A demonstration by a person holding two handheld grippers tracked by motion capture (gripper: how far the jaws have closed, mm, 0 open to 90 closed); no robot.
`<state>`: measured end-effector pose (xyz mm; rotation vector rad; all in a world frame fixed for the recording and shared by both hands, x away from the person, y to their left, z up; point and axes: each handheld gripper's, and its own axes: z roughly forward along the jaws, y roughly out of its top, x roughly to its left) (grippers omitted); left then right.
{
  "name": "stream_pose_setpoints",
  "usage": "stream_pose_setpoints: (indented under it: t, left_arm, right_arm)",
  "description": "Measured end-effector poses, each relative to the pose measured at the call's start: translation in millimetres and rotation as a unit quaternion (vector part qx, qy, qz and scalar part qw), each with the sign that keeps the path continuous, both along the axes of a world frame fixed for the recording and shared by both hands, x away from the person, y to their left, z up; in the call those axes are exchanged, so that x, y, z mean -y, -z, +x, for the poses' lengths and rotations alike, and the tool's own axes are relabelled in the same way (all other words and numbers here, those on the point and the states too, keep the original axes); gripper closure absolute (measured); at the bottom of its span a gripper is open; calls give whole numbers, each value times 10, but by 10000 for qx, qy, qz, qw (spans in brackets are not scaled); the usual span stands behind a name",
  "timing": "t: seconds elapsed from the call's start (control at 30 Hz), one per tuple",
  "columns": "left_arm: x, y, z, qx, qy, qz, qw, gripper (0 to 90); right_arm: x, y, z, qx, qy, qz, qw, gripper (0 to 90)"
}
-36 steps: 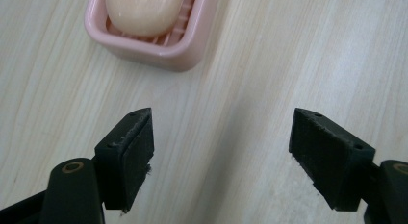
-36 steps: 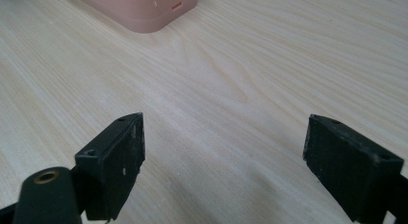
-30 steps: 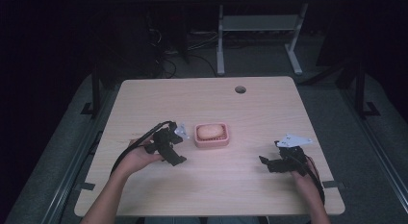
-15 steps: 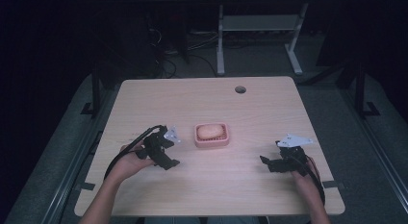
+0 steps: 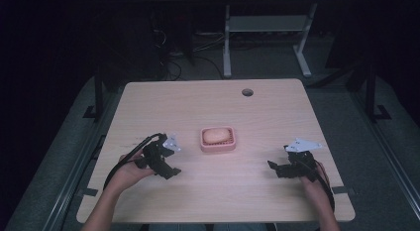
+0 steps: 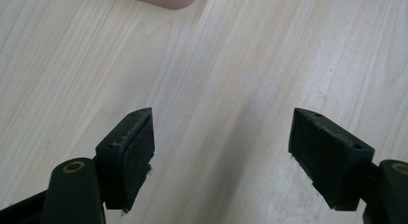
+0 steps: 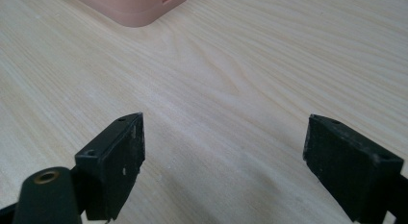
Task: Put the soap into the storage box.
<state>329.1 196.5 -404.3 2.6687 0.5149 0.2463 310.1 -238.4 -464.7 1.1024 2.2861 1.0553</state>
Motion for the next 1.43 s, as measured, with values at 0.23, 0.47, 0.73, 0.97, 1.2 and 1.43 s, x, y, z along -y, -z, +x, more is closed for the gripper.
stream_pose_setpoints:
  t: [0.23, 0.47, 0.73, 0.97, 1.2, 1.43]
  left_arm:
    - [-77, 31, -41, 19, -81, -63, 9999, 242]
    - [-147, 55, -71, -3, -131, -74, 9999, 242]
    - [-239, 58, -137, 58, -218, -53, 9997, 242]
    - [-322, 74, -198, 61, -293, -101, 9995, 241]
    - [-443, 122, -280, 86, -422, -242, 9988, 241]
    - [-491, 200, -304, -30, -537, -316, 9981, 241]
  right_arm:
    - [-2, 7, 2, -4, -11, -21, 10000, 139]
    - [3, 22, 6, -17, -8, -96, 10000, 139]
    - [19, 25, 2, 5, 28, -133, 9999, 139]
    - [55, -5, -19, 96, 121, -1, 9999, 139]
    - [89, 5, -15, 92, 134, -20, 9999, 139]
    - [107, 16, -15, 79, 142, -26, 9999, 139]
